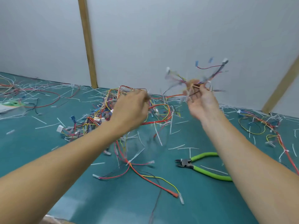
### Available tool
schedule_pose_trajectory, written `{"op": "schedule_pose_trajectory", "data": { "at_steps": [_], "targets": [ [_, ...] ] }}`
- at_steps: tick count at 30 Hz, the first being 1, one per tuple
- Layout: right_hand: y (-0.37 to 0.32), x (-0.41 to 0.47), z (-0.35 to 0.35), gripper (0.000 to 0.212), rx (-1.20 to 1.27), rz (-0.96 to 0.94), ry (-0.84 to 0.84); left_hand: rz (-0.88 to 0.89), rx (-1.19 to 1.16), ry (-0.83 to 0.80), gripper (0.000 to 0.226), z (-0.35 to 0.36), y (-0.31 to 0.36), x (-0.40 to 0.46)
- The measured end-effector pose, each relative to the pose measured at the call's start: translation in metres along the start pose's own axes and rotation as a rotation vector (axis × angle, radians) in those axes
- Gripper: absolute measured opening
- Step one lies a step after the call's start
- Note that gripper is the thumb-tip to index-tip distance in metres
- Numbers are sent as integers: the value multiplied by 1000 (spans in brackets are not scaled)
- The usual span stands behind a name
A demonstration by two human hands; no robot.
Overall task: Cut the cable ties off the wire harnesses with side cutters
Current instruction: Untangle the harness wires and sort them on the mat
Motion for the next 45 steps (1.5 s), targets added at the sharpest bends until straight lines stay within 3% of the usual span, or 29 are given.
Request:
{"op": "schedule_pose_trajectory", "data": {
  "at_steps": [1, 3, 5, 7, 10, 12, 14, 16, 19, 22, 24, 27, 29, 31, 32, 34, 36, 39, 41, 43, 44, 45],
  "targets": [
    [0, -2, -1, 30, -53, 44, -8, 58, -72, -71, 26, 3, 14, -3],
    [-6, -1, -8, 32, -53, 49, 13, 205, 30, -259, 36, 19, 40, -12],
    [-28, 1, -15, 33, 248, -7, 58, 321, 267, -359, 34, 40, 49, -21],
    [-54, 4, -28, 35, 400, -82, 149, 326, 403, -400, 28, 54, 36, -24],
    [-68, 6, -45, 35, 236, -109, 175, 232, 557, -457, 24, 62, -2, -24],
    [-66, 5, -48, 31, -176, -41, 141, 157, 565, -445, 20, 62, -22, -26],
    [-55, 1, -50, 28, -513, 61, 81, 99, 463, -312, 17, 58, -23, -24],
    [-50, -1, -54, 28, -489, 118, 64, 82, 273, -190, 23, 55, -7, -17],
    [-42, -1, -53, 29, -153, 133, 49, 134, 37, -334, 44, 71, 29, 0],
    [-27, -6, -56, 29, -347, 108, 69, 218, 70, -513, 41, 95, 62, 7],
    [-32, -7, -65, 24, -444, 52, 118, 192, 67, -510, 27, 104, 68, 9],
    [-50, -7, -81, 19, -527, 8, 214, 34, -134, -247, 26, 95, 52, 18],
    [-57, -6, -96, 19, -521, -20, 279, -195, -288, -18, 31, 79, 32, 25],
    [-55, -3, -105, 22, -402, 9, 261, -386, -303, 65, 32, 69, 10, 32],
    [-52, -2, -106, 24, -303, 35, 227, -400, -279, 67, 32, 65, 3, 36],
    [-46, -2, -103, 28, -221, 80, 134, -253, -331, 8, 30, 58, 5, 39],
    [-39, -1, -98, 25, -413, 77, 101, 3, -471, -184, 24, 57, 31, 31],
    [-34, 4, -99, 18, -666, -47, 240, 271, -321, -486, 26, 74, 75, 11],
    [-37, 2, -101, 12, -852, -145, 387, 293, -211, -443, 23, 75, 81, 10],
    [-53, -9, -107, 48, -1046, -430, 533, 213, -315, -387, 16, 73, 75, 15],
    [-60, -17, -99, 58, -1124, -643, 456, 179, -426, -412, 13, 73, 72, 17],
    [-60, -24, -86, 62, -1209, -789, 249, 151, -536, -462, 13, 73, 70, 18]
  ]
}}
Point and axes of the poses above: each hand's wrist, its own x-axis towards the middle knuckle, its own z-axis out of the palm, y = z × x, the point moved 5 cm from there along x, towards the middle knuckle, and after that the axes turned 8 degrees about x, right-handed, at the moved point
